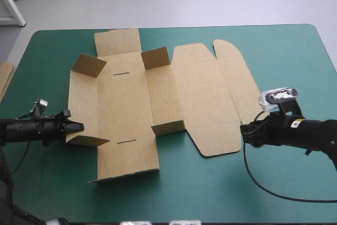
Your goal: Fold the box
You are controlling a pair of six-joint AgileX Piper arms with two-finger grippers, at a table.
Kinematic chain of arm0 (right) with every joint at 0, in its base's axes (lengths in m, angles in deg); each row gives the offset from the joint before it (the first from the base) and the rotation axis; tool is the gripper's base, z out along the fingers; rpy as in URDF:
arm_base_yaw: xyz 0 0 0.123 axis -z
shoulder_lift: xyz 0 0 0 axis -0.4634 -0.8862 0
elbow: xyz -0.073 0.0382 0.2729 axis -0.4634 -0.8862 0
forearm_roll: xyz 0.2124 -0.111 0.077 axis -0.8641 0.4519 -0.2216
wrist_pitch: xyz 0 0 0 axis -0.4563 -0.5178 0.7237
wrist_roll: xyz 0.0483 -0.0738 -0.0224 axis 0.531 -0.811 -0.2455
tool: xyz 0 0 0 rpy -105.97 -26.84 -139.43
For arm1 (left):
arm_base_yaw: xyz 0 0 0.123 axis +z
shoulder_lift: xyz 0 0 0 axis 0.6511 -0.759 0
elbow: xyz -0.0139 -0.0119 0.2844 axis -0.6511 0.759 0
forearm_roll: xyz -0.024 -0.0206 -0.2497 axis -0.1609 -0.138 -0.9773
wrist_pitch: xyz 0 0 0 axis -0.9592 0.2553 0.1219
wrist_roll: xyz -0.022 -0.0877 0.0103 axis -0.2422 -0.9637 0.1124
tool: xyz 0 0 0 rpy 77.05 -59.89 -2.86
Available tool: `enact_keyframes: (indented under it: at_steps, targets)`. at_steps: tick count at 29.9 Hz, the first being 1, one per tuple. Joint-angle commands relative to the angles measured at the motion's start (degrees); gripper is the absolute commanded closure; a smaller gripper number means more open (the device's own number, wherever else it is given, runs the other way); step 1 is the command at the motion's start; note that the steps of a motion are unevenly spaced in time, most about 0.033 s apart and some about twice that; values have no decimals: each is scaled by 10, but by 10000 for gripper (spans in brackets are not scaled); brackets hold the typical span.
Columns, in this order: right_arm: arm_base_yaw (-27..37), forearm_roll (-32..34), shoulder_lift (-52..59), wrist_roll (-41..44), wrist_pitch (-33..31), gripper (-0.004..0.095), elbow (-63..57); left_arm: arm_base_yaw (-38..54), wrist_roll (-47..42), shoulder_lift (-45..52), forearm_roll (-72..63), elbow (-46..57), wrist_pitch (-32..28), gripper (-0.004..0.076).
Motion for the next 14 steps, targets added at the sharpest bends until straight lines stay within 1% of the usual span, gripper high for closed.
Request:
enact_keyframes:
  at_steps: [1,4,9,14]
  targets:
    - [5,-15,6,-7,23,346,21,-5,-3,21,-22,-12,37,734]
    - [5,-12,6,-10,24,346,21,-31,-19,21,14,-37,60,734]
    - [5,-11,6,-11,21,346,21,-121,-79,21,103,-113,60,734]
    - [5,-11,6,-10,15,346,21,-206,-101,21,138,-208,60,734]
